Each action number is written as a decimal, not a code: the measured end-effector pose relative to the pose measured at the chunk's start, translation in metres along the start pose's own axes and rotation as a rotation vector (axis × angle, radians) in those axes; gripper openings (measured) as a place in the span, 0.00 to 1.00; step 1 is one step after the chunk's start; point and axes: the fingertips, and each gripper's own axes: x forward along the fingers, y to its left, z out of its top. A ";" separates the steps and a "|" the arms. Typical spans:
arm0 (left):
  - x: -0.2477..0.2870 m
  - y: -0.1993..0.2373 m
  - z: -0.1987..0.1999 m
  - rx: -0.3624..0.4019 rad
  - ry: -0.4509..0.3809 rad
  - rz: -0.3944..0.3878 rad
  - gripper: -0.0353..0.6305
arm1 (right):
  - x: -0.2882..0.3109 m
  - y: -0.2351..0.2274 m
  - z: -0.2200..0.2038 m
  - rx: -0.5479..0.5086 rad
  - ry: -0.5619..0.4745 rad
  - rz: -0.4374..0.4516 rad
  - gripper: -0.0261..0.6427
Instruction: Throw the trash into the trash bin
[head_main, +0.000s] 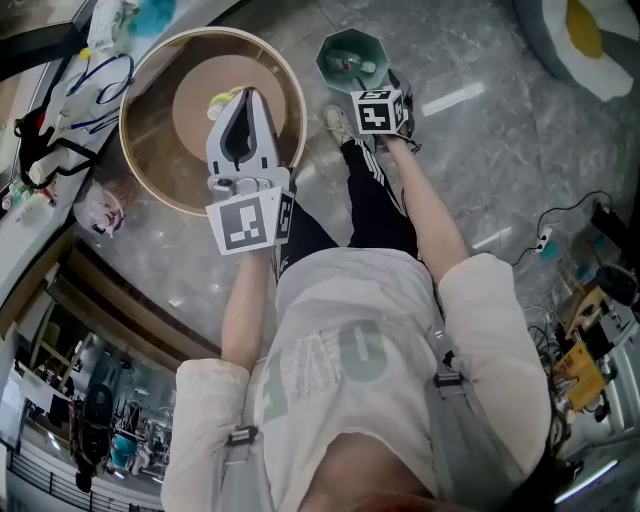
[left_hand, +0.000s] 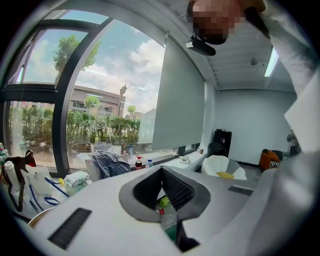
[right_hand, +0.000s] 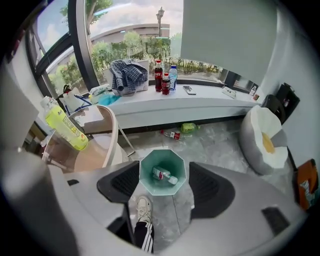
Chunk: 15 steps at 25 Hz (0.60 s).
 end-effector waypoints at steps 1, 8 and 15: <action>-0.001 -0.001 0.002 0.000 -0.006 -0.002 0.07 | -0.002 0.000 0.002 0.005 -0.003 0.000 0.49; -0.011 0.007 0.017 -0.004 -0.047 -0.004 0.07 | -0.024 0.011 0.038 0.040 -0.076 0.019 0.49; -0.037 0.028 0.053 0.003 -0.146 0.028 0.07 | -0.079 0.041 0.131 0.039 -0.244 0.098 0.49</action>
